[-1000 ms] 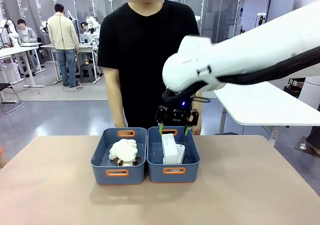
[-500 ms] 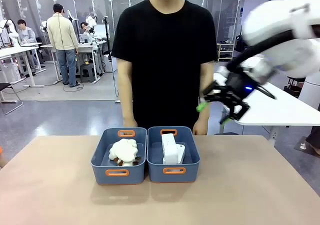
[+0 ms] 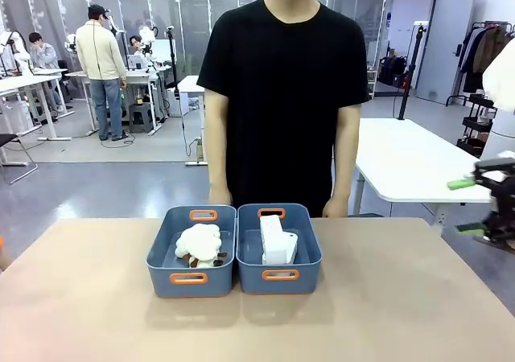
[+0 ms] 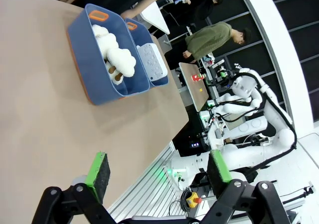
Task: Sort the digital clocks into the basket.
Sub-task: Pick up the Digital clock from the table and place it into the empty Plastic storage basket.
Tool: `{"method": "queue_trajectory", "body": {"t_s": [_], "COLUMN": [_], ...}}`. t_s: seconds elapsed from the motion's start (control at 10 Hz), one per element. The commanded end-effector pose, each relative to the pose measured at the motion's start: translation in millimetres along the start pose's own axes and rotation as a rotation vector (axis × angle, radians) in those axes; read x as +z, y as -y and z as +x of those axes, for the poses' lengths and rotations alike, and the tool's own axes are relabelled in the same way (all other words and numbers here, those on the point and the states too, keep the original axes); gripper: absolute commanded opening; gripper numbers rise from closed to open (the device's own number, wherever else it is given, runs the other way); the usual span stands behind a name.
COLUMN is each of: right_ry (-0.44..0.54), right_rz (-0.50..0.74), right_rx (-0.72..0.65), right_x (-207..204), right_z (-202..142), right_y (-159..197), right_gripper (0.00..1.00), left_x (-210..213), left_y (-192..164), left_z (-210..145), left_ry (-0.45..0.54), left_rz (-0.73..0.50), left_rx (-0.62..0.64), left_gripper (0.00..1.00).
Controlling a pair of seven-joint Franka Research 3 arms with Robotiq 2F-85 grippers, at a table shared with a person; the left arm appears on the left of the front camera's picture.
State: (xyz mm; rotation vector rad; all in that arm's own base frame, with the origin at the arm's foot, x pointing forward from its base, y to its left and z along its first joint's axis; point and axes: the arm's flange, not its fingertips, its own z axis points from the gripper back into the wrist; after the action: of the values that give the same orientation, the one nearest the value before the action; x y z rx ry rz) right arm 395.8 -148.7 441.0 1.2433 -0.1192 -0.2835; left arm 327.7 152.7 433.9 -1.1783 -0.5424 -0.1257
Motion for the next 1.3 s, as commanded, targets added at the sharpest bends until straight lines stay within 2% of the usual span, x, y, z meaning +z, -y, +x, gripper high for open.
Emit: {"method": "queue_trajectory", "body": {"t_s": [0.0, 0.1, 0.2, 0.3, 1.2], "right_ry": [0.052, 0.066, 0.007, 0.062, 0.062], "right_rz": [0.119, 0.145, 0.13, 0.101, 0.101], "right_rx": [-0.016, -0.016, -0.014, -0.051, -0.051], "right_x": [15.4, 21.1, 9.9, 30.6, 30.6], "right_z": [4.1, 6.1, 10.2, -0.7, -0.7], "right_y": [21.1, 28.1, 28.7, 28.3, 28.3], "right_gripper": [1.0, 1.0, 1.0, 1.0, 1.0], "left_x": [1.2, 1.2, 1.2, 1.2, 1.2], "left_y": [4.0, 4.0, 4.0, 4.0, 4.0], "left_z": [-1.3, -1.3, -1.3, -1.3, -1.3], "left_ry": [-0.009, -0.009, -0.009, -0.009, -0.009], "left_rz": [0.003, 0.003, 0.003, 0.003, 0.003], "left_rx": [0.01, 0.01, 0.01, 0.01, 0.01], "left_gripper": [1.0, 1.0, 1.0, 1.0, 1.0]}}
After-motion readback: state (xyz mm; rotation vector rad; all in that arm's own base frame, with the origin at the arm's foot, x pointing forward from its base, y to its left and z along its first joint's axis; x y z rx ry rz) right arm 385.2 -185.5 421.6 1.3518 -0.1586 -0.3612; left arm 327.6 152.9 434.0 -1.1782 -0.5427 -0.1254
